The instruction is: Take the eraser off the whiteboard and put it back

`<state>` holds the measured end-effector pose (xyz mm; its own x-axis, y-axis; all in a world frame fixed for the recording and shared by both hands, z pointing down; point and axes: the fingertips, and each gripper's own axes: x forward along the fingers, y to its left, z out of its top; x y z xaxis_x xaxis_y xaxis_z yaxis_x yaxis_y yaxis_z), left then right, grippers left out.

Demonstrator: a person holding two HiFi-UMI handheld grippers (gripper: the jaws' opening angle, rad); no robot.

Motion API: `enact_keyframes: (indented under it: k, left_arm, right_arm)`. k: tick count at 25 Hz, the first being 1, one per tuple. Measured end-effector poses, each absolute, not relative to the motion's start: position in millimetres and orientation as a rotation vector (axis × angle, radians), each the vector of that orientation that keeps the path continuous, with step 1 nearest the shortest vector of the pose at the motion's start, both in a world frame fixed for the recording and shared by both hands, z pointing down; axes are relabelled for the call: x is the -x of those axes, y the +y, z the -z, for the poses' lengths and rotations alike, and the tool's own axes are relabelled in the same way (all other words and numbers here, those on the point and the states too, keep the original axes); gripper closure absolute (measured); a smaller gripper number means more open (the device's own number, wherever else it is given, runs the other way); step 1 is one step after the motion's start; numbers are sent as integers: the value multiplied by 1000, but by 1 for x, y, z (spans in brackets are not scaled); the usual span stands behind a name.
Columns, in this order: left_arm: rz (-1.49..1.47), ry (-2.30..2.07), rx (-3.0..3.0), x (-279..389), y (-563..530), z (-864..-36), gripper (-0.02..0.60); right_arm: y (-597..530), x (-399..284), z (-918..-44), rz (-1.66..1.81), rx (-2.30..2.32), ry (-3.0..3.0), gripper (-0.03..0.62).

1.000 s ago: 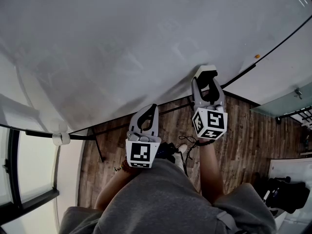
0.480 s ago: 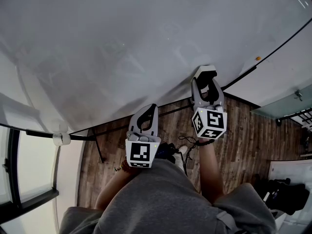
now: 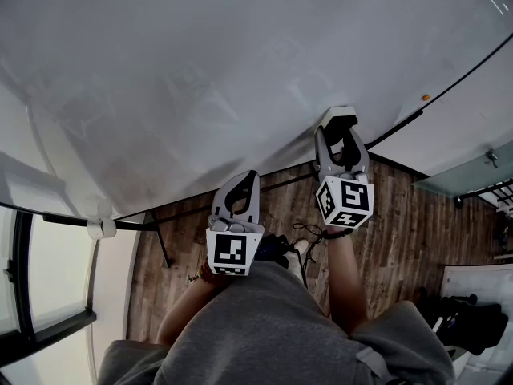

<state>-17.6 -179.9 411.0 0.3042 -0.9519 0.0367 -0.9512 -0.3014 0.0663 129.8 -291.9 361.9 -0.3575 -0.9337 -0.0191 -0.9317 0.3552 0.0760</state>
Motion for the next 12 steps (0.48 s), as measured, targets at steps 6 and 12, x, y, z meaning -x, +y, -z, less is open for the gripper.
enact_keyframes:
  k: [6, 12]
  left_arm:
    - [18, -1805, -2482, 16, -180, -412, 575]
    - [16, -1807, -2490, 15, -181, -412, 575]
  right_arm:
    - [-294, -128, -364, 106, -1742, -2579, 356]
    - [-296, -127, -365, 118, -1725, -2585, 352]
